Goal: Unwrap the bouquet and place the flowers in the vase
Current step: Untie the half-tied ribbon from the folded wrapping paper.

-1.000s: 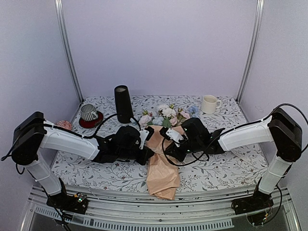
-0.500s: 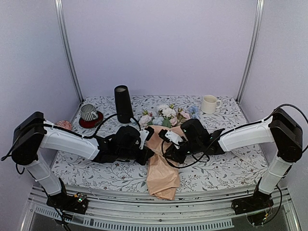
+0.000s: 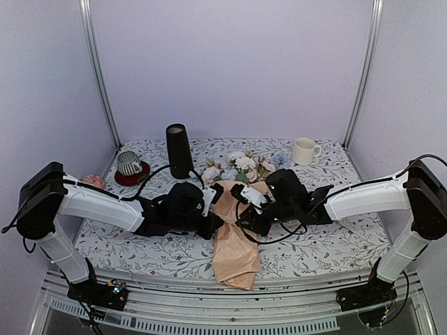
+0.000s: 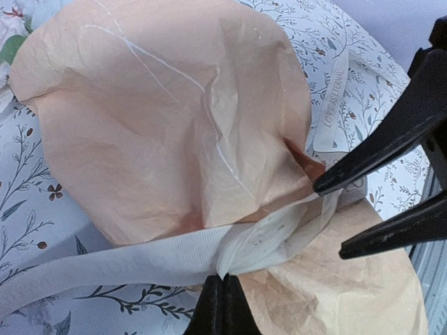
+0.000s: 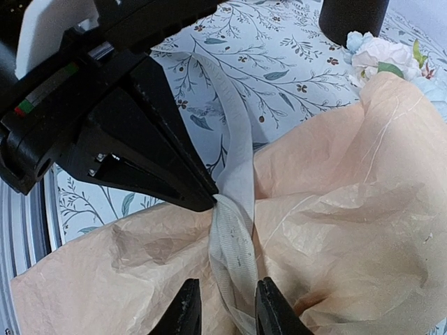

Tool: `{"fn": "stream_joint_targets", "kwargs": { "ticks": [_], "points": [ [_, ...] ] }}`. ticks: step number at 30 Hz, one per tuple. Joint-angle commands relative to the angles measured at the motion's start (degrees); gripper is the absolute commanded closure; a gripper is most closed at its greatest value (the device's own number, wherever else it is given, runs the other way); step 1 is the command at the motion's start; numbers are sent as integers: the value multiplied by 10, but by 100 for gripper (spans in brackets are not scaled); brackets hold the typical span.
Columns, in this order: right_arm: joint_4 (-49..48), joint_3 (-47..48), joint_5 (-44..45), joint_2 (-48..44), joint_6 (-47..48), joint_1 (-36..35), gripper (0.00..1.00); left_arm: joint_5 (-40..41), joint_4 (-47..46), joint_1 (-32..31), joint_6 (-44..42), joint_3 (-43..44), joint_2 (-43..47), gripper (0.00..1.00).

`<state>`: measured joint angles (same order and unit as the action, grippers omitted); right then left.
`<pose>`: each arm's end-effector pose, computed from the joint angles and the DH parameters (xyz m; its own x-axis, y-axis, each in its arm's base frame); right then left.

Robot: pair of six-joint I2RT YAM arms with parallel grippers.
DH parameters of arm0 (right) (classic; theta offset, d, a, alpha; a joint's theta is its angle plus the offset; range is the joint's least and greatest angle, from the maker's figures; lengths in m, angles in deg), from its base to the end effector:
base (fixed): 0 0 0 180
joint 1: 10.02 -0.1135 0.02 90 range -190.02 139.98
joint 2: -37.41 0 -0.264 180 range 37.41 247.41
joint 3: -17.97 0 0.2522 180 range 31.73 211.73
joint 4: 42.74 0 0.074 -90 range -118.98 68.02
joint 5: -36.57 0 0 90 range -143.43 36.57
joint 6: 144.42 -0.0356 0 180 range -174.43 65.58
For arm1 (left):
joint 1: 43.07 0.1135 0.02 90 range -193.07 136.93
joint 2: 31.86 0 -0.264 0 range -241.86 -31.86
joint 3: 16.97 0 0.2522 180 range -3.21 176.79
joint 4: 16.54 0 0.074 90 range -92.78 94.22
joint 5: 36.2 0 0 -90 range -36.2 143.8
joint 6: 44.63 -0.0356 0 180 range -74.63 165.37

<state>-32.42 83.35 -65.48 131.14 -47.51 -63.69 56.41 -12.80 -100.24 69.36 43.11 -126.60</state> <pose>0.1979 0.2816 0.1892 -0.2611 -0.5536 -0.7908 -0.9225 0.3843 0.0356 0.1830 -0.2807 0.1651 -0.6411 0.2445 -0.7275 0.6123 0.7344 -0.2928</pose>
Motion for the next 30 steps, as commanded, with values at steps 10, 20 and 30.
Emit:
{"fn": "stream_joint_targets", "kwargs": {
  "ticks": [10,20,30],
  "points": [
    [19,18,43,44,6,-19,73,1,-8,6,-5,-3,12,100],
    [7,10,82,14,-4,-19,93,4,-4,6,-2,-5,12,100],
    [-31,-53,165,-68,-42,-17,96,12,-3,6,4,-12,16,100]
  ]
}}
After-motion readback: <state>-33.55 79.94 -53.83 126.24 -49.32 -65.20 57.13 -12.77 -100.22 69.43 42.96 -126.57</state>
